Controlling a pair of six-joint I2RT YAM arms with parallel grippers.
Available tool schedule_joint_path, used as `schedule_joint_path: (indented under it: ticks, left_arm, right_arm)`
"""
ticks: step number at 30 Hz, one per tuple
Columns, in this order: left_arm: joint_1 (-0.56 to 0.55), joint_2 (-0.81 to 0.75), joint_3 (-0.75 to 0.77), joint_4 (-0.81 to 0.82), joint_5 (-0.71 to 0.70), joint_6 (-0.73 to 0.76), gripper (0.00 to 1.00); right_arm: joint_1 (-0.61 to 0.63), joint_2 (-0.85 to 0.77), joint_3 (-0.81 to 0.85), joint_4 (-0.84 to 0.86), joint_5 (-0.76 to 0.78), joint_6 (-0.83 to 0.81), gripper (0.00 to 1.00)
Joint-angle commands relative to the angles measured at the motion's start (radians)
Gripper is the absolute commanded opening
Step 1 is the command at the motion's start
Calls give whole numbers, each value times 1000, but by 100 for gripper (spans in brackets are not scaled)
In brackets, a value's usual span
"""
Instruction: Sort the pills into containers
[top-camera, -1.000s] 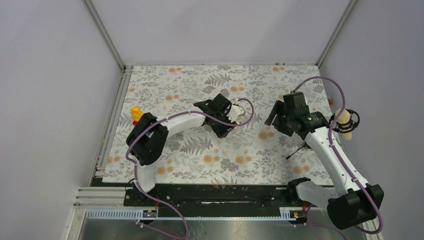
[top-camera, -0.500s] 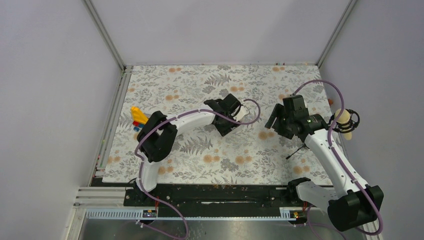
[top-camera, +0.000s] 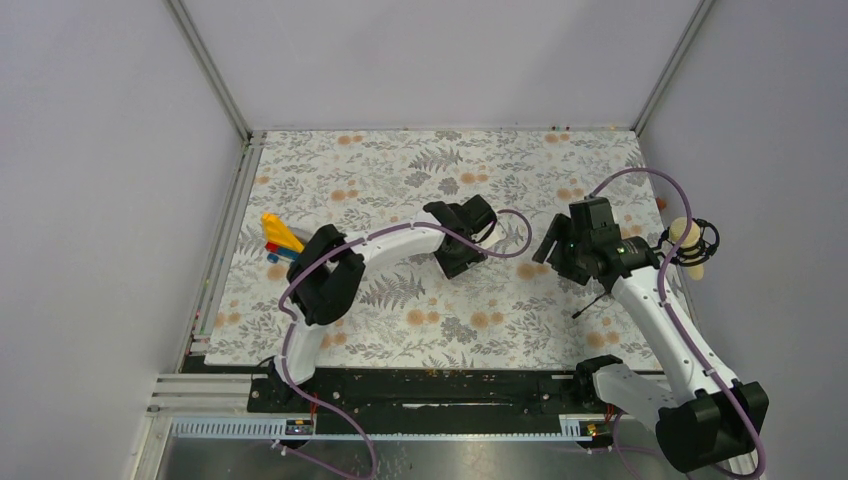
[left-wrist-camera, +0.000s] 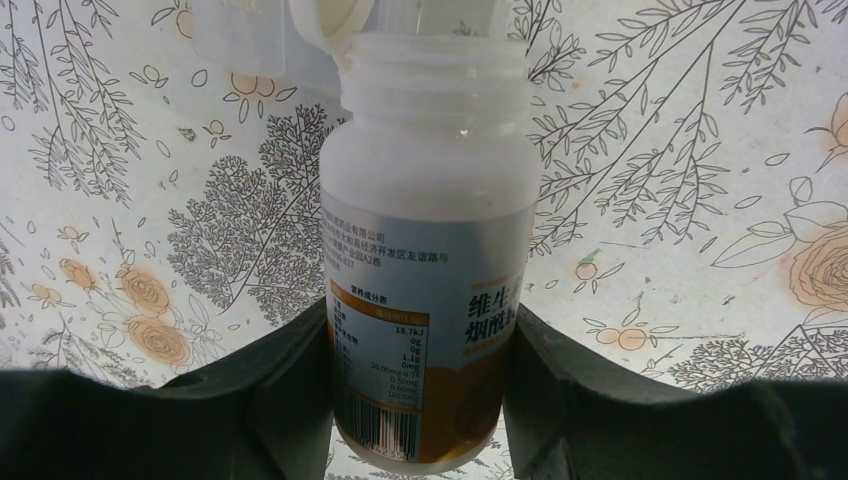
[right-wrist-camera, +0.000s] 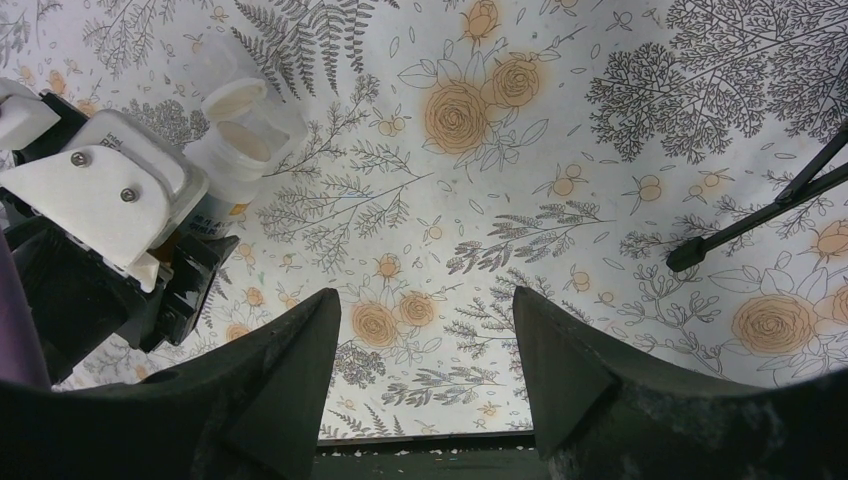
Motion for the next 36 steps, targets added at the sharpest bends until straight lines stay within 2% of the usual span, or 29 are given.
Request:
schedule_joint_path:
  ticks: [1, 17, 27, 36]
  left_arm:
    - [-13, 20, 64, -40, -59, 19, 0]
    - [-46, 85, 155, -111, -158, 55, 0]
    - [-57, 94, 156, -133, -233, 61, 0]
    - [-70, 76, 147, -134, -245, 86, 0]
  right_arm:
    - [-12, -20, -7, 19, -2, 10, 72]
    - [-19, -58, -26, 18, -24, 6, 72]
    - [-20, -61, -31, 10, -24, -2, 72]
    - [-21, -55, -35, 12, -22, 1, 72]
